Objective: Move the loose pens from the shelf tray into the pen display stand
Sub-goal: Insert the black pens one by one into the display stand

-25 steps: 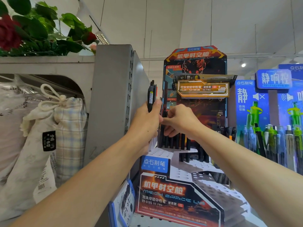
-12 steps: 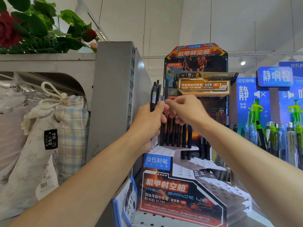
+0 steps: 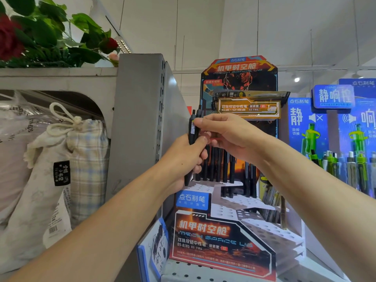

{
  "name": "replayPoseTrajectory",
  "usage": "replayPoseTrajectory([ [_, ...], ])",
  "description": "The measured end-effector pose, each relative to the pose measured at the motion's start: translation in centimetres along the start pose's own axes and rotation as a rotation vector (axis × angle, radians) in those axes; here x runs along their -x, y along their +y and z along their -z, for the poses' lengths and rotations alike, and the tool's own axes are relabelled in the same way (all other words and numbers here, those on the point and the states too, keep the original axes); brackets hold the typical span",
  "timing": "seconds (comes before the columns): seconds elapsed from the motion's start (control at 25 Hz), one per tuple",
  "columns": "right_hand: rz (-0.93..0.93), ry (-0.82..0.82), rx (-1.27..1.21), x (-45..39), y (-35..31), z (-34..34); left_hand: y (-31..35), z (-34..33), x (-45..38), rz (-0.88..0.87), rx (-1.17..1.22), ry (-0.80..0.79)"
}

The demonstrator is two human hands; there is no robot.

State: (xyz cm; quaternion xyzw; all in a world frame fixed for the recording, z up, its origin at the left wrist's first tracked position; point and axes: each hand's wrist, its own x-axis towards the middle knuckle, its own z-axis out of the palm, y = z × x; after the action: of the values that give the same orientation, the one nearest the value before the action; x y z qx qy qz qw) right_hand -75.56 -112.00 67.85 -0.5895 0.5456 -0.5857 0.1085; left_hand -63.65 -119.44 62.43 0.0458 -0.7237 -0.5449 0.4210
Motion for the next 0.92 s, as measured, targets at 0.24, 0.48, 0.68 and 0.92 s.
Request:
replayPoseTrajectory([
  [0.24,0.081,0.220,-0.159,-0.4,0.2,1.5,0.4,-0.3,0.2,0.015,0.012,0.100],
  [0.48,0.113,0.558,-0.052,-0.6,1.2,3.0,0.2,-0.4,0.3,-0.031,-0.061,0.186],
  [0.68,0.066,0.441,0.270,-0.5,3.7,2.3,0.1,-0.3,0.3,-0.041,-0.035,0.130],
  [0.92,0.079,0.415,0.371,-0.9,5.1,1.2,0.5,-0.3,0.0,0.041,-0.032,0.128],
])
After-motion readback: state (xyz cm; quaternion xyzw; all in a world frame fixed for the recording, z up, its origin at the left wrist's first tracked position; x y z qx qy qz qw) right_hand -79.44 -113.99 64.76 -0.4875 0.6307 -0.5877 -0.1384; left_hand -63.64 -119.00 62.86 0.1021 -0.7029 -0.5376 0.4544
